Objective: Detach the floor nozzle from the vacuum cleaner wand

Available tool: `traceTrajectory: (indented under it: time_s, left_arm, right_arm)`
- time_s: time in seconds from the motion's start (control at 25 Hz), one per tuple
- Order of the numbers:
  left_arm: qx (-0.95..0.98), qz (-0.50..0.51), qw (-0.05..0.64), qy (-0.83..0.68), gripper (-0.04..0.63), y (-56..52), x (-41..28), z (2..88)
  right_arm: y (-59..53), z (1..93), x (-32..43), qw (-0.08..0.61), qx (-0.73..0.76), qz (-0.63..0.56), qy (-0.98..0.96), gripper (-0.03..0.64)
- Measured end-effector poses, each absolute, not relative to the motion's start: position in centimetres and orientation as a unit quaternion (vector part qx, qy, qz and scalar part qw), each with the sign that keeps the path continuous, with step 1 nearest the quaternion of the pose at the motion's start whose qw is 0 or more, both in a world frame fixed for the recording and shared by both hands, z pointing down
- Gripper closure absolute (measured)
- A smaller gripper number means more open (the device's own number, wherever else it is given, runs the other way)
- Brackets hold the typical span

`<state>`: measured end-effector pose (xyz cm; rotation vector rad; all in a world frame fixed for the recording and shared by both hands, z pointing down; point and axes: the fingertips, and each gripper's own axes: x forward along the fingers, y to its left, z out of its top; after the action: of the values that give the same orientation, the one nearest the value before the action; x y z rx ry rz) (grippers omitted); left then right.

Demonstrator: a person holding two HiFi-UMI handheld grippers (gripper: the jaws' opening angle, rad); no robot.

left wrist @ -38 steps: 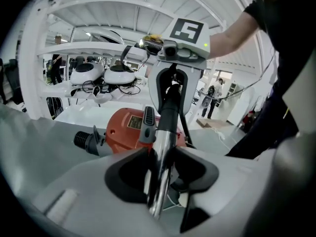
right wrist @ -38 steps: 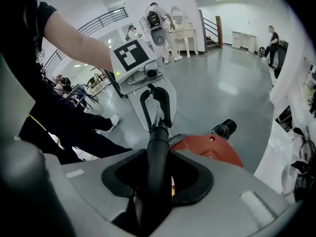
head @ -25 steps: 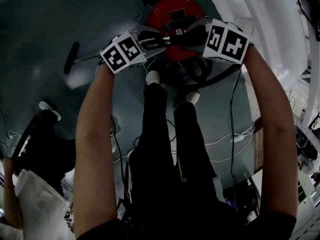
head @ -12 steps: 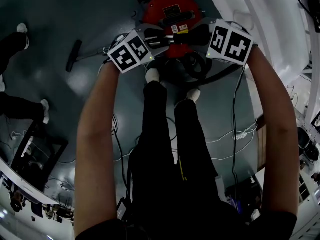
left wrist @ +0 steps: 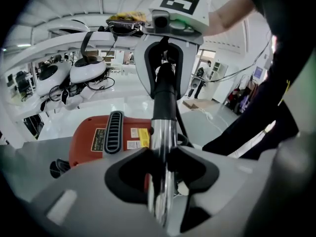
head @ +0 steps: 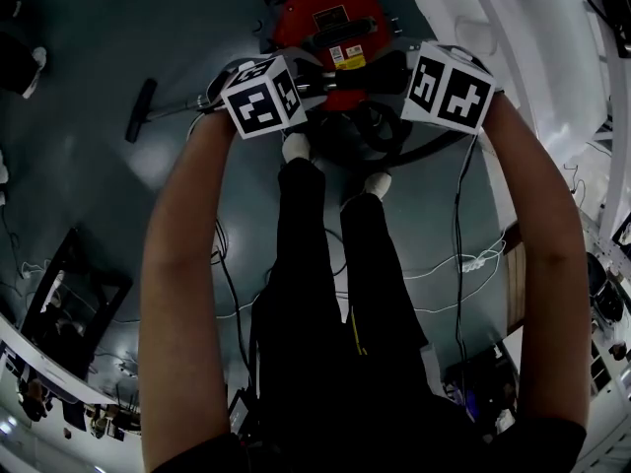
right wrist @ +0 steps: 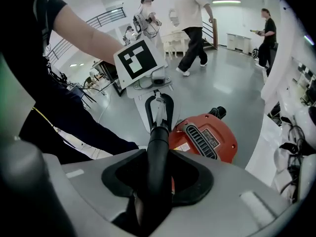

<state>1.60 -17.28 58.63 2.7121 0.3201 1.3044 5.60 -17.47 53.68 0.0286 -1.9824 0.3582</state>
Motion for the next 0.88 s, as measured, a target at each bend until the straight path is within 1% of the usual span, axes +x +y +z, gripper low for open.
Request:
traceTrajectory:
  time_s: [0.6,0.76,0.88]
  left_arm:
    - [0.898,0.416,0.097,0.106,0.417,-16.3,1.3,58.9]
    - [0.897,0.418,0.104,0.103,0.417,-15.9,1.5,58.9]
    - [0.893,0.421,0.113,0.107,0.415,-15.6,1.6,59.3]
  right_arm:
    - [-16.3,53.8,5.7,0.525,0.019,0.167,-0.834,0.468]
    - [-15.9,53.9,5.9,0.517,0.014,0.188,-0.835,0.468]
    - [-15.6,53.8,6.2,0.538,0.009,0.168,-0.826,0.468]
